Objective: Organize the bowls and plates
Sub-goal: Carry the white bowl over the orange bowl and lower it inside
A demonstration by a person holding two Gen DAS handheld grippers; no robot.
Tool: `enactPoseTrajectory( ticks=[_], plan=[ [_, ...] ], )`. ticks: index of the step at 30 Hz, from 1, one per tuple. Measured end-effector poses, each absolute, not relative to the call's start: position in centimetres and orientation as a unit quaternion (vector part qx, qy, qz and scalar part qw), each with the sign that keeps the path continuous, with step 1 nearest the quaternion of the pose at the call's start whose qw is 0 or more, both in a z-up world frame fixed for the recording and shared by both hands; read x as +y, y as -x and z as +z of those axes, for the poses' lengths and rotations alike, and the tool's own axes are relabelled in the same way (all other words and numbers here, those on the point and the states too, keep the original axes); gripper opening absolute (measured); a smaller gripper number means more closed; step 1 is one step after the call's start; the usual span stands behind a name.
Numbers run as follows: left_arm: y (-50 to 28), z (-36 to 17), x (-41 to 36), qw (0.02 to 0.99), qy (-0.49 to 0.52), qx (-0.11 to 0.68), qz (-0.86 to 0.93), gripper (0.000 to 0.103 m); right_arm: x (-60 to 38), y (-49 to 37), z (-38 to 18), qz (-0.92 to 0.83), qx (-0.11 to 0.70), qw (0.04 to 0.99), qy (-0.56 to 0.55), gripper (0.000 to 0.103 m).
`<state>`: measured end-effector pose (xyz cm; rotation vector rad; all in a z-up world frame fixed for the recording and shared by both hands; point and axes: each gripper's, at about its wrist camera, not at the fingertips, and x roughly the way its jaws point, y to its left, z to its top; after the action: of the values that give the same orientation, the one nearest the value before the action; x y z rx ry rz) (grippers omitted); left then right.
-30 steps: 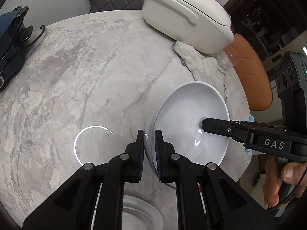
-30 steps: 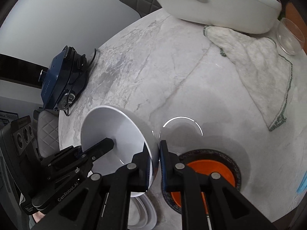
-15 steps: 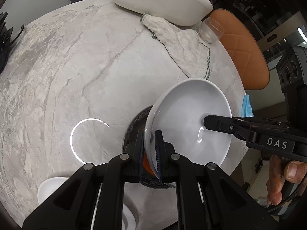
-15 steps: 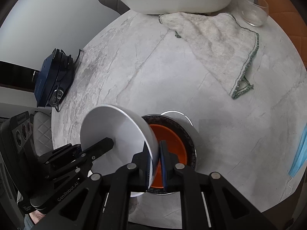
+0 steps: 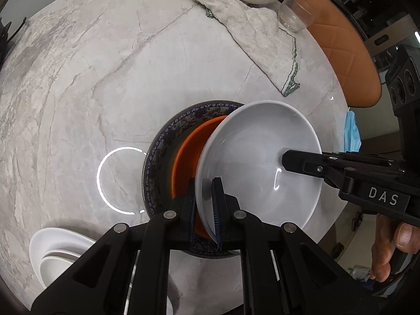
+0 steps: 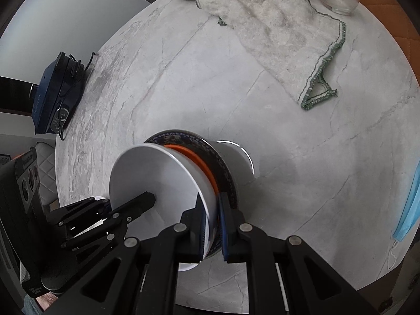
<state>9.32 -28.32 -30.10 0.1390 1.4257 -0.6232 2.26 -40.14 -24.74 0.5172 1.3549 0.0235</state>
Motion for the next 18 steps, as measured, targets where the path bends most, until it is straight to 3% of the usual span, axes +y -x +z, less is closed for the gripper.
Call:
enactPoseTrajectory(
  ticks=[12,18],
  plan=[
    [-9.4,-30.3,-27.7,0.724,-0.048,0.634,-0.27,0.012,-38.8,-3.2,-24.6,0.01,0.618,0.765,-0.179,0.011],
    [-9.0,-30.2,-27.9,0.724,-0.041,0.629,-0.279,0.026,-38.2,-3.3,-25.0,0.007,0.623,0.766,-0.157,0.011]
  ],
)
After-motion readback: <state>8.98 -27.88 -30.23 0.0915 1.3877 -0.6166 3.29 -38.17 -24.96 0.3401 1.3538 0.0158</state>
